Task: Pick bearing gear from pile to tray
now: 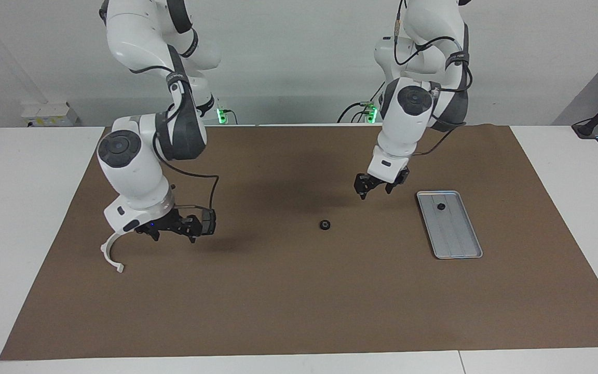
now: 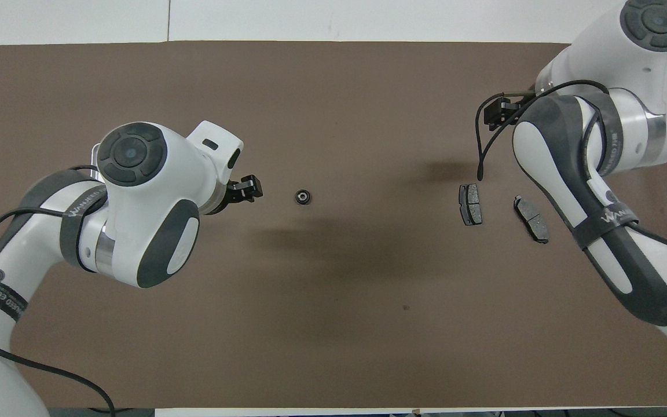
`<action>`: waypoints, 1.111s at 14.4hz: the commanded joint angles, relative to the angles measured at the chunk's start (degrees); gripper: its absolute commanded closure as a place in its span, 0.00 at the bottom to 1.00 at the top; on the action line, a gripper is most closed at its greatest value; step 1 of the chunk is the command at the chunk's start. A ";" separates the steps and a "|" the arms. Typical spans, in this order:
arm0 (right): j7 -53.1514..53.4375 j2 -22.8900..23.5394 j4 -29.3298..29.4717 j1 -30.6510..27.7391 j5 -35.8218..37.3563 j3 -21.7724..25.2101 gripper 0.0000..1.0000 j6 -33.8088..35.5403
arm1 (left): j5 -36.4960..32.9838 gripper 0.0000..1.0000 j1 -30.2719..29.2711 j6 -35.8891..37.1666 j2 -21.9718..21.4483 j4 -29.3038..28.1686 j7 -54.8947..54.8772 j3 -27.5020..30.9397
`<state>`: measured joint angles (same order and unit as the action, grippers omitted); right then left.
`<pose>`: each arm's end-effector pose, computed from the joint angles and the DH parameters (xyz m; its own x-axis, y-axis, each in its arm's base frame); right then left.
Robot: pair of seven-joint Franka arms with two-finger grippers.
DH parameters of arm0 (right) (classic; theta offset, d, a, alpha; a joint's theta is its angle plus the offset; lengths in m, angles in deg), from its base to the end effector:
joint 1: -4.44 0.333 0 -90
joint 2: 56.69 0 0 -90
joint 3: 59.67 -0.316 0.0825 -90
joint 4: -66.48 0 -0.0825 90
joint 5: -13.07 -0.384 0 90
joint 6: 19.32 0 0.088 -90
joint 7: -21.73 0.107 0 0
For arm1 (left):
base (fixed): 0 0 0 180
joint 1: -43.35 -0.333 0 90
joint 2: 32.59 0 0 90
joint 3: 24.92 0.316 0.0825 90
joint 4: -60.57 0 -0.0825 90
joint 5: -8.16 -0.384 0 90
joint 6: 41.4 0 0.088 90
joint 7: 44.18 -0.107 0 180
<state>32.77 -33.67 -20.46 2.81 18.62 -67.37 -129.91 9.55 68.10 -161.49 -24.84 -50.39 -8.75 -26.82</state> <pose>0.6756 0.0526 0.4340 0.9977 -0.0639 0.0216 -0.0646 -0.9973 0.0353 0.5282 -0.2658 0.4181 0.9863 0.1648 0.0046 0.1646 -0.9857 0.0349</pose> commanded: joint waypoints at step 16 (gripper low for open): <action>-8.75 -29.97 -9.39 -1.27 -5.91 3.48 0.00 25.68 | -1.13 0.16 8.56 -10.08 17.21 8.31 8.34 1.46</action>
<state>23.17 -61.98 -28.26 1.81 14.09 -63.82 -104.83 9.31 75.09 -171.23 -9.18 -43.50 -1.77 -26.45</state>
